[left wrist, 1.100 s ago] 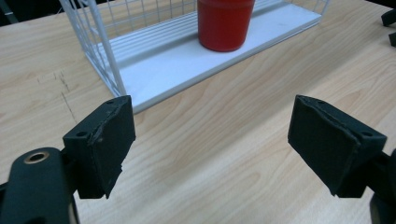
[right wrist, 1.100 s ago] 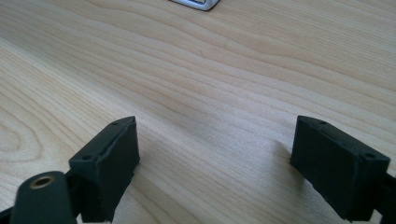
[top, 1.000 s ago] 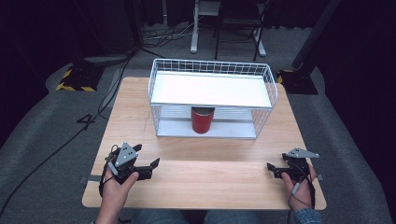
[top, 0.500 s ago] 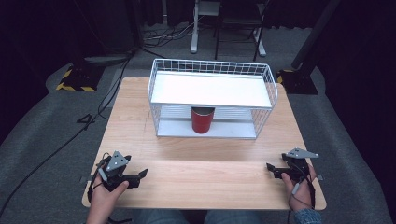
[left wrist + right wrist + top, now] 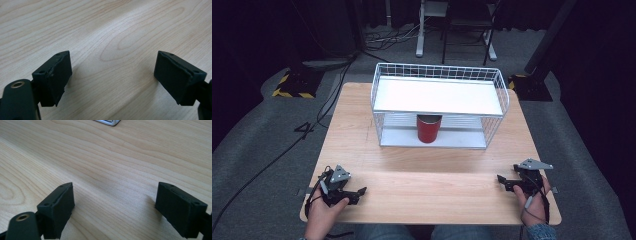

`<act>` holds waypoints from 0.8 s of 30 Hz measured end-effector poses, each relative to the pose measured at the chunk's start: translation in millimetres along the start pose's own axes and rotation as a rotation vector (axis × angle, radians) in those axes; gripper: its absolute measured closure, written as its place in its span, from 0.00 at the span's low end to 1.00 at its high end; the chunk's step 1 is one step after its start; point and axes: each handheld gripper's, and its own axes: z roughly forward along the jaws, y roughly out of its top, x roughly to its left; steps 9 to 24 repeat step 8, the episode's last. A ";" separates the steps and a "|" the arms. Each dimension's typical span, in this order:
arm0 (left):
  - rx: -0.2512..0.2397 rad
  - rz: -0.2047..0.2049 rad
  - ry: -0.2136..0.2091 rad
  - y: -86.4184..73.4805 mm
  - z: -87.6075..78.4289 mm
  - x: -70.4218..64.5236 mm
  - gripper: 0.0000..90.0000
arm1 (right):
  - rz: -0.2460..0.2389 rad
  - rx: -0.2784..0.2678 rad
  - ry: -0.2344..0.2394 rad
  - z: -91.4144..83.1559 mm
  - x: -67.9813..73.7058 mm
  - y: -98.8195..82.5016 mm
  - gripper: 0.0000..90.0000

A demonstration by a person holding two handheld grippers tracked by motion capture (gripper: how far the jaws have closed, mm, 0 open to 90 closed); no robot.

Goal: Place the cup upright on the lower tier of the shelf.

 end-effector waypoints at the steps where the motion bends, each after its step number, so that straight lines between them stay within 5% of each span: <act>1: -0.016 0.000 -0.001 -0.9 1.5 -0.2 0.15 | 0.001 0.001 0.000 -0.1 0.1 0.0 0.17; 24: -0.016 -0.008 0.006 -0.9 1.6 -0.8 0.15 | 0.001 0.001 0.002 -0.1 0.2 0.0 0.17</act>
